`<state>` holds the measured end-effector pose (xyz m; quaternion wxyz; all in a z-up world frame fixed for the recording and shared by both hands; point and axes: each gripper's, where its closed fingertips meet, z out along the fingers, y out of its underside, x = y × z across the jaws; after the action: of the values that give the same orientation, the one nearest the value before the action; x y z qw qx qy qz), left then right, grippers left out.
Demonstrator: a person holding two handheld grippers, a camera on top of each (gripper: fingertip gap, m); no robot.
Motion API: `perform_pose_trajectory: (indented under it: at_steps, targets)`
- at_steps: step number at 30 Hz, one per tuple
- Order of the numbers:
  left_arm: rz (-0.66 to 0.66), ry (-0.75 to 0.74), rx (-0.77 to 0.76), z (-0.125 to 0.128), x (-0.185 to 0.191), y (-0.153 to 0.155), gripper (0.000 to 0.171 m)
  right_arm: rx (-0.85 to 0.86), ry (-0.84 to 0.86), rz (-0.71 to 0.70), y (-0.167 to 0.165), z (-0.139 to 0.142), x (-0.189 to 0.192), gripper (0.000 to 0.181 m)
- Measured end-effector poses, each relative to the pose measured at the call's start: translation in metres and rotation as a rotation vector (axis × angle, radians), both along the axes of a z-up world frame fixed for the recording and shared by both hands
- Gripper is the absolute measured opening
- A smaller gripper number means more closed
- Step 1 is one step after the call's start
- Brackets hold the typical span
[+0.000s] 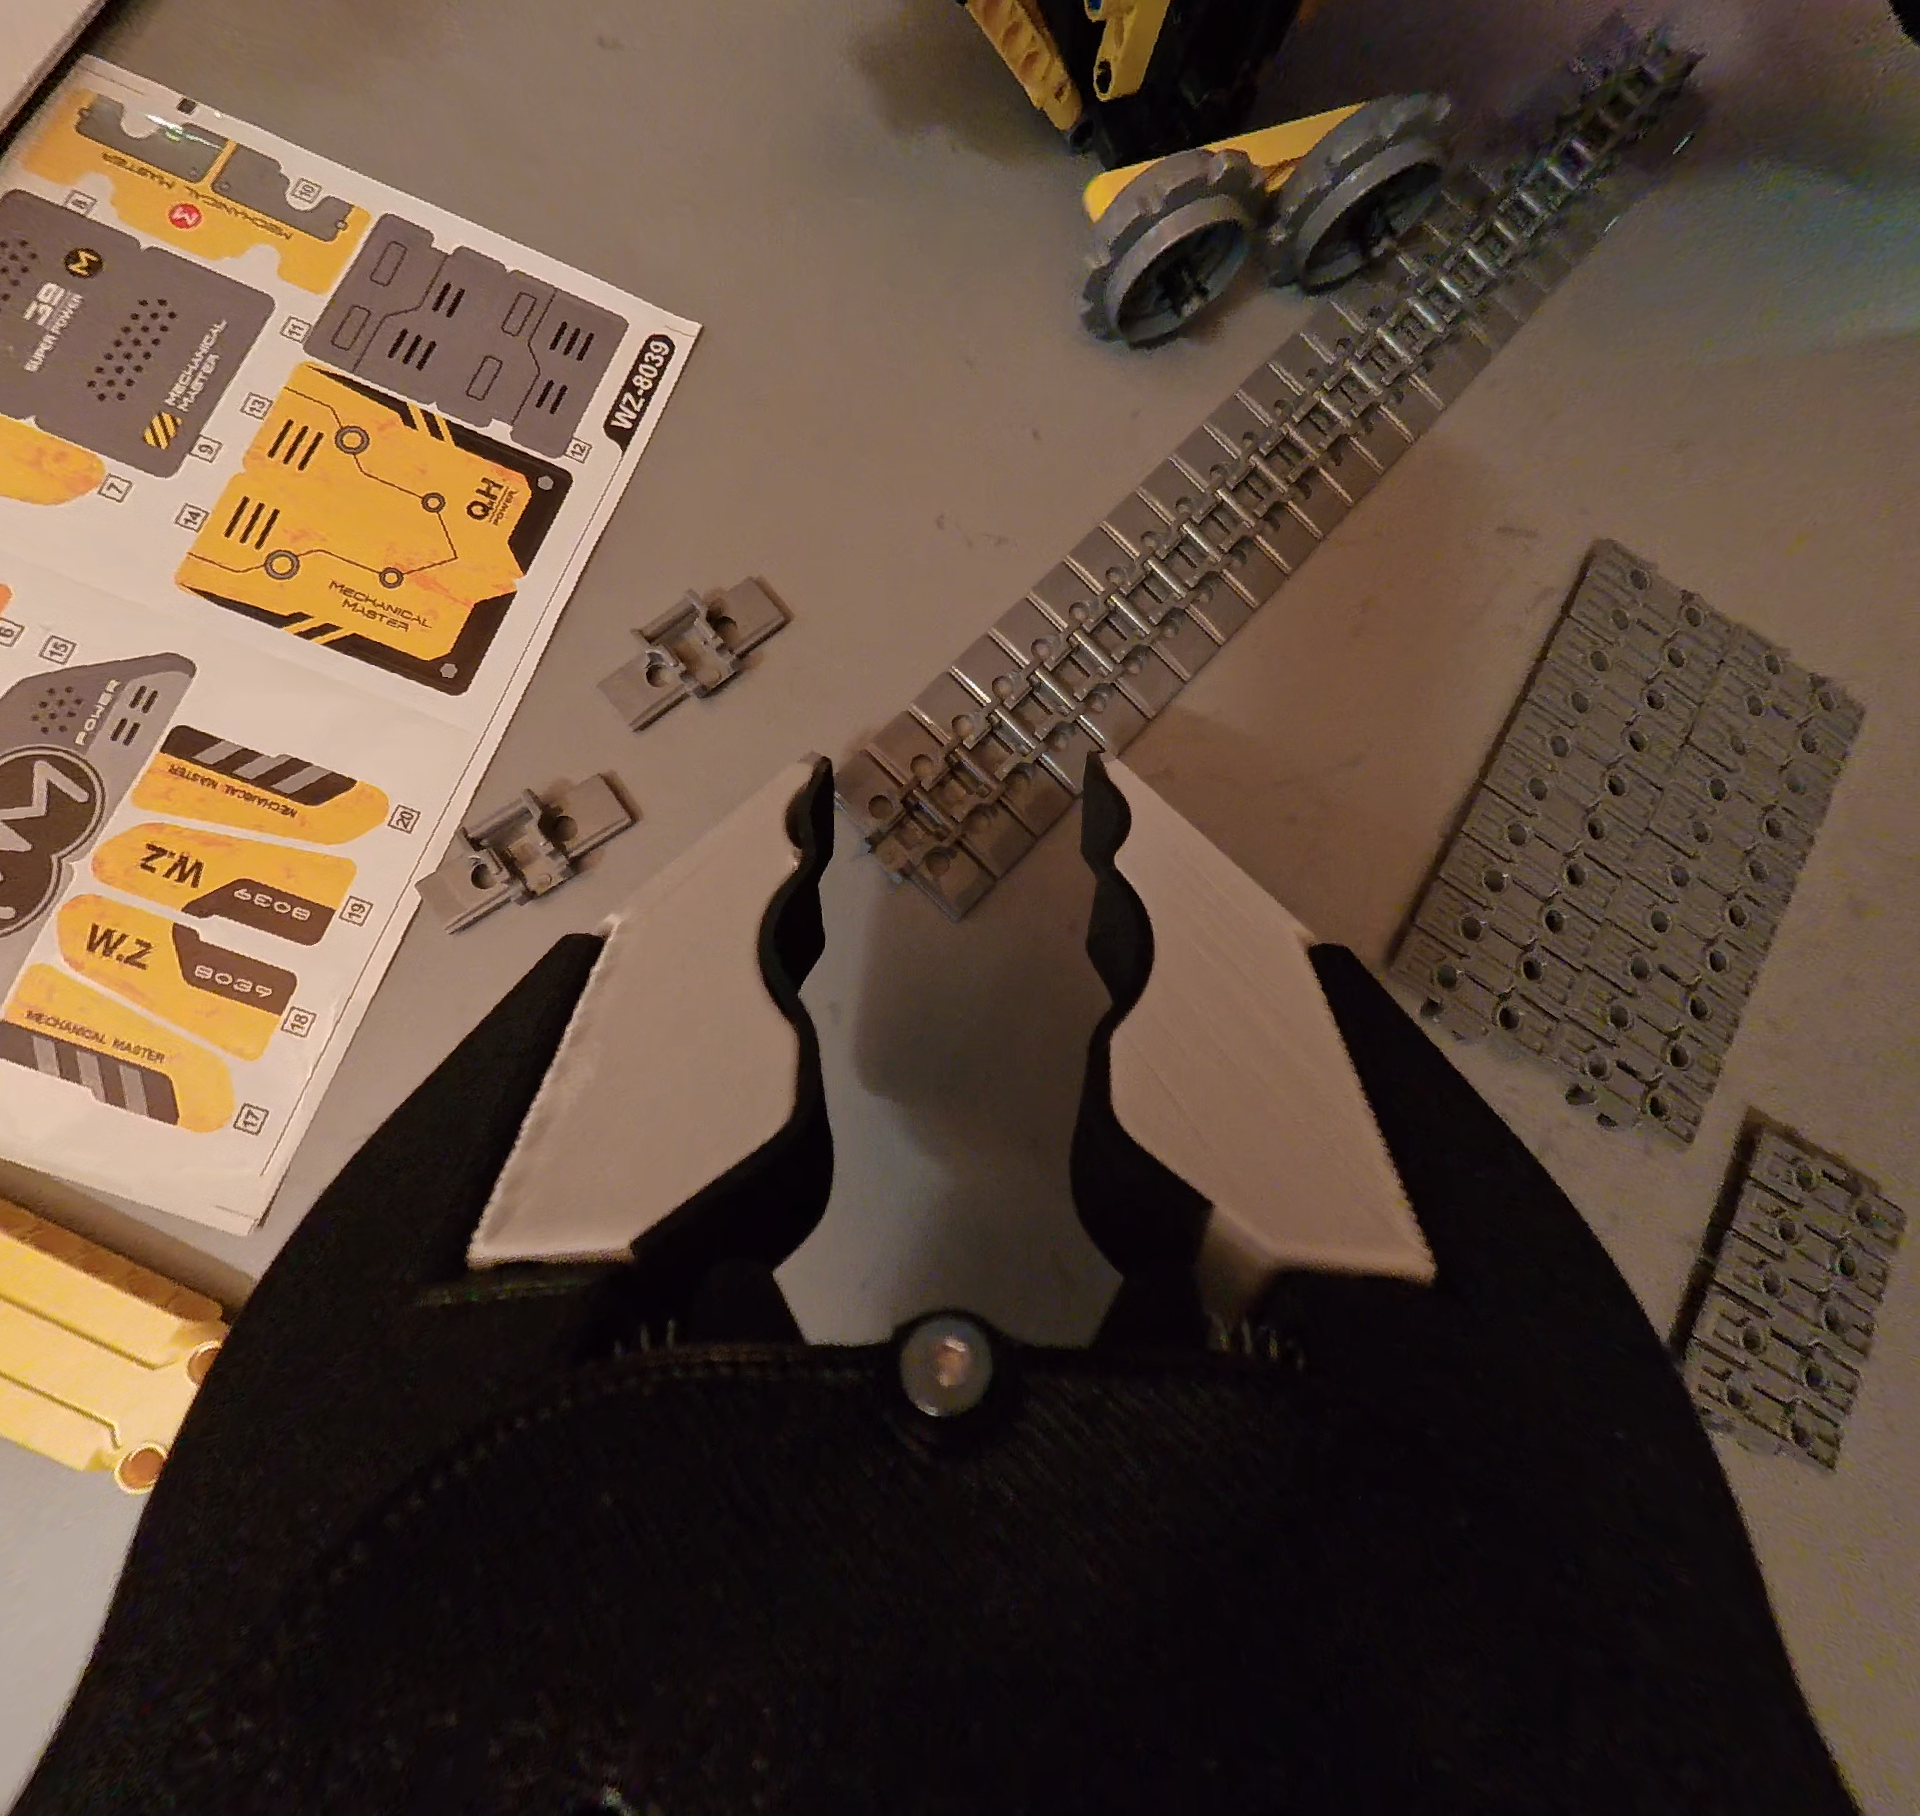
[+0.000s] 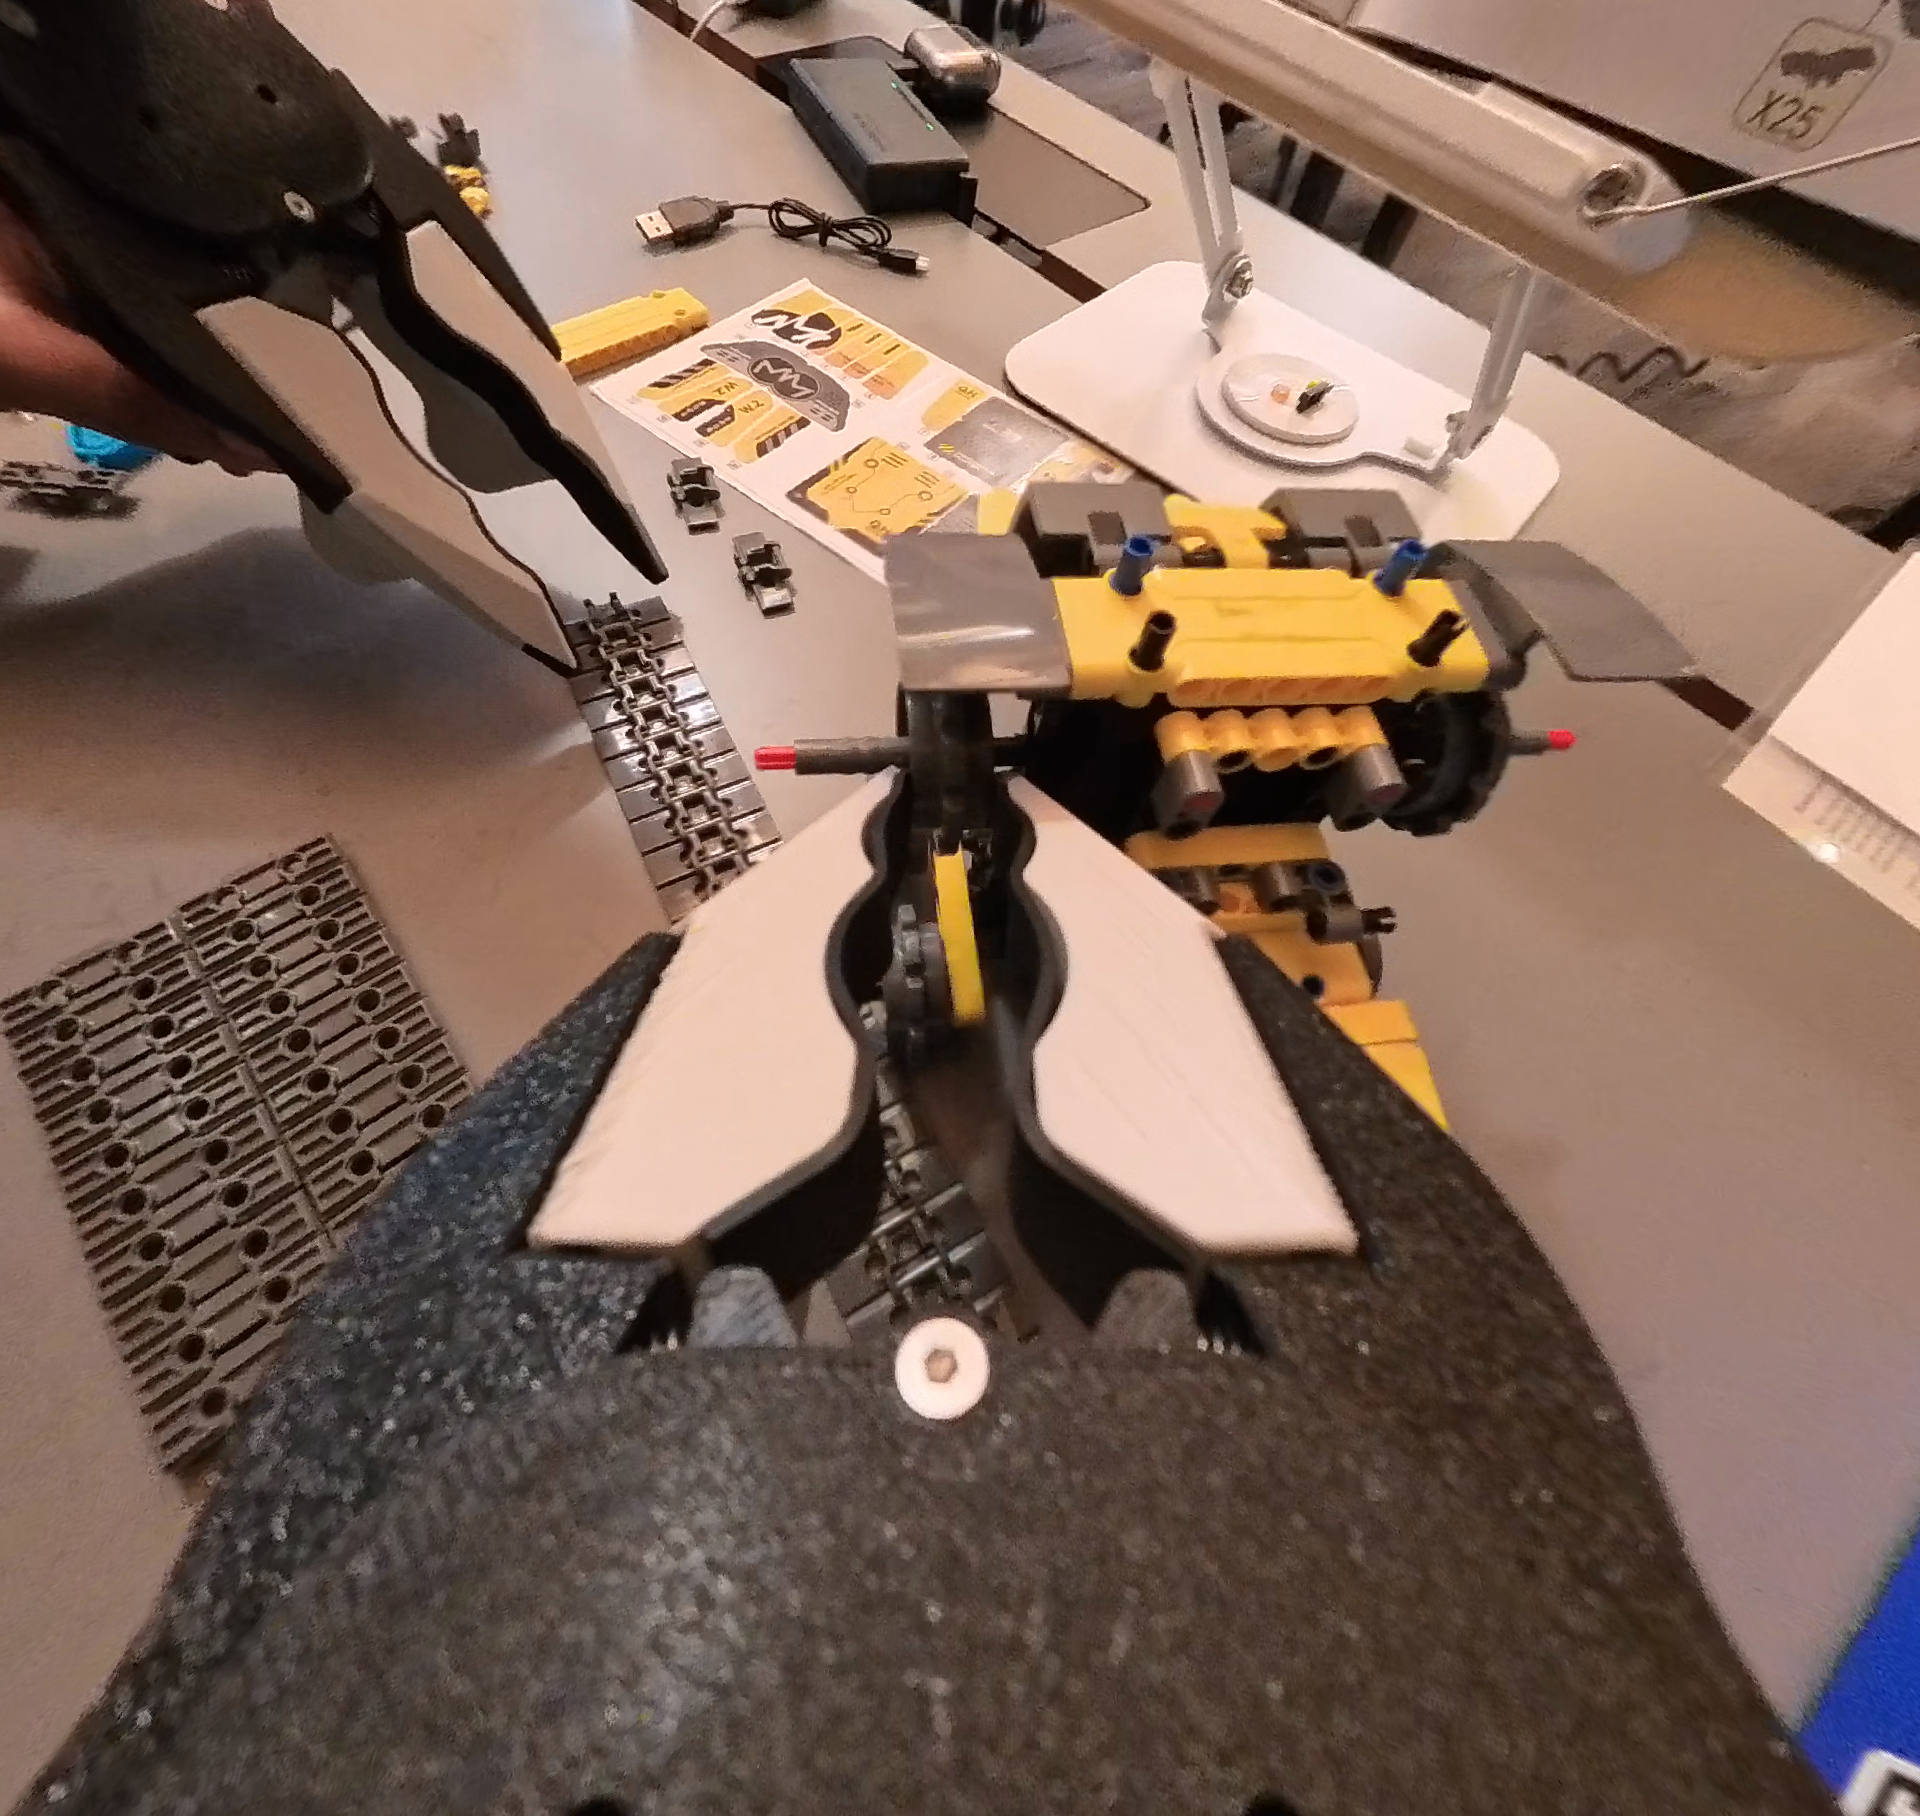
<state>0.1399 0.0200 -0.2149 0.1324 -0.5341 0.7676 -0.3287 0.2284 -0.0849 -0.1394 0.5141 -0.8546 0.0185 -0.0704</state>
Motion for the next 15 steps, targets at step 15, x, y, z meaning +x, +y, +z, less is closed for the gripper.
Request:
perform_pose_trajectory:
  at_steps: [15]
  targets:
    - [0.000, 0.020, 0.002, -0.007, 0.000, 0.002, 0.048, 0.003, 0.068, 0.208, -0.014, 0.008, -0.017, 0.013]
